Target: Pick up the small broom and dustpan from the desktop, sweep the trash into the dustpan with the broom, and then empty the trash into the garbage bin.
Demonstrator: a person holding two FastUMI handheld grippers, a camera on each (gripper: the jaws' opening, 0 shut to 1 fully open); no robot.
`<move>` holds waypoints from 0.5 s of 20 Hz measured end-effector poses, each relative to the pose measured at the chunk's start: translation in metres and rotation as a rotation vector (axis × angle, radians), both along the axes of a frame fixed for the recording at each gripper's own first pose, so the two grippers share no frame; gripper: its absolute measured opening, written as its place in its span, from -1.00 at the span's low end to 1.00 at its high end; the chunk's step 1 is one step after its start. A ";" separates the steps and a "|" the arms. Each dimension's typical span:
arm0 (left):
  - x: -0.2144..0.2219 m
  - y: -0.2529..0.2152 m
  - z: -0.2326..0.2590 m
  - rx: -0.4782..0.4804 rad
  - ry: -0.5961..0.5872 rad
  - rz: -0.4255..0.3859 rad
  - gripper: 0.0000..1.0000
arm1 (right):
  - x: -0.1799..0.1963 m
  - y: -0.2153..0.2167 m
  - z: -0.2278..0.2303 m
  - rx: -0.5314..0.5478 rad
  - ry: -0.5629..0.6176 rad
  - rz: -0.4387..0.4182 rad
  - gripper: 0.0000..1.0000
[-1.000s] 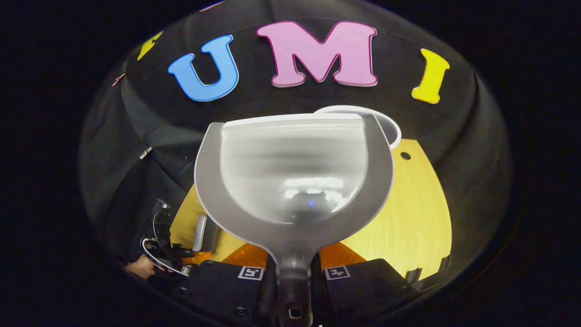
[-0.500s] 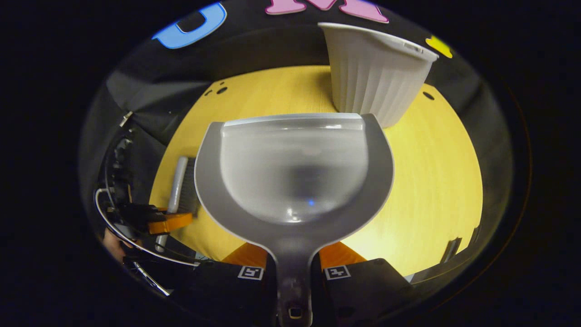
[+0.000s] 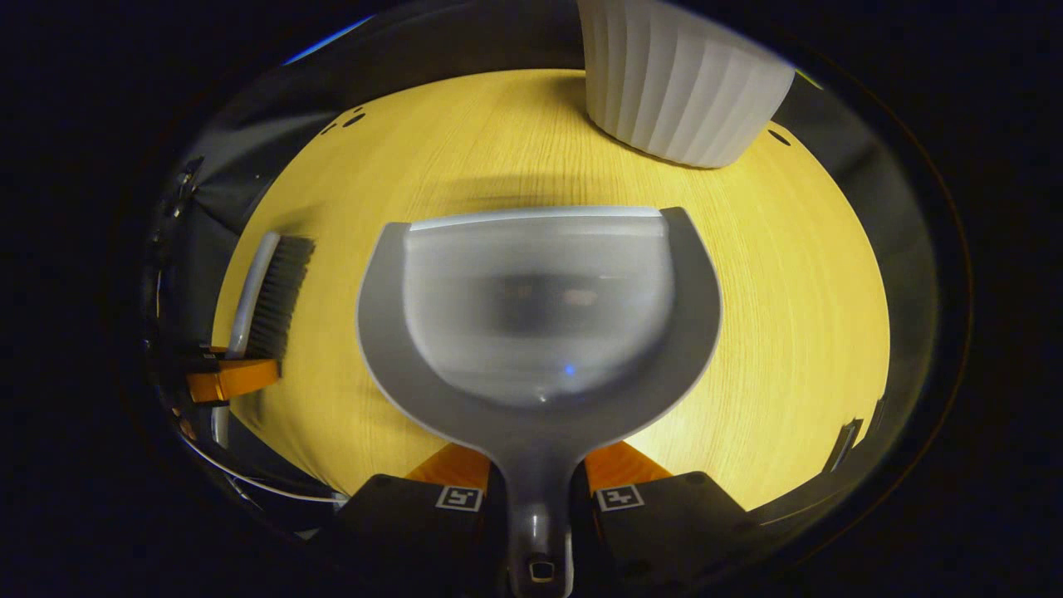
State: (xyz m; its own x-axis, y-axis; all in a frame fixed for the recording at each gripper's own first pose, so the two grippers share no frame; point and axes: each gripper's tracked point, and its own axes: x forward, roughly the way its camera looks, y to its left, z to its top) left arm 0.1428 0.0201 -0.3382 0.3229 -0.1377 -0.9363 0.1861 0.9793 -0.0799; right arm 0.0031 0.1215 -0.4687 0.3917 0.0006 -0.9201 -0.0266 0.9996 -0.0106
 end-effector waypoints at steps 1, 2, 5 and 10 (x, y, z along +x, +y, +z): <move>0.001 0.000 0.001 0.015 -0.004 -0.009 -0.43 | 0.001 0.002 0.001 0.004 -0.005 -0.011 -0.44; 0.002 -0.002 0.003 0.026 -0.012 -0.019 -0.42 | 0.001 0.004 0.001 0.009 -0.005 -0.018 -0.29; 0.002 -0.005 0.010 0.032 -0.018 -0.037 -0.35 | 0.005 0.013 0.005 0.051 -0.007 -0.026 -0.06; -0.003 -0.013 0.020 -0.019 -0.037 -0.032 0.29 | 0.006 0.021 0.019 0.117 -0.029 -0.045 0.38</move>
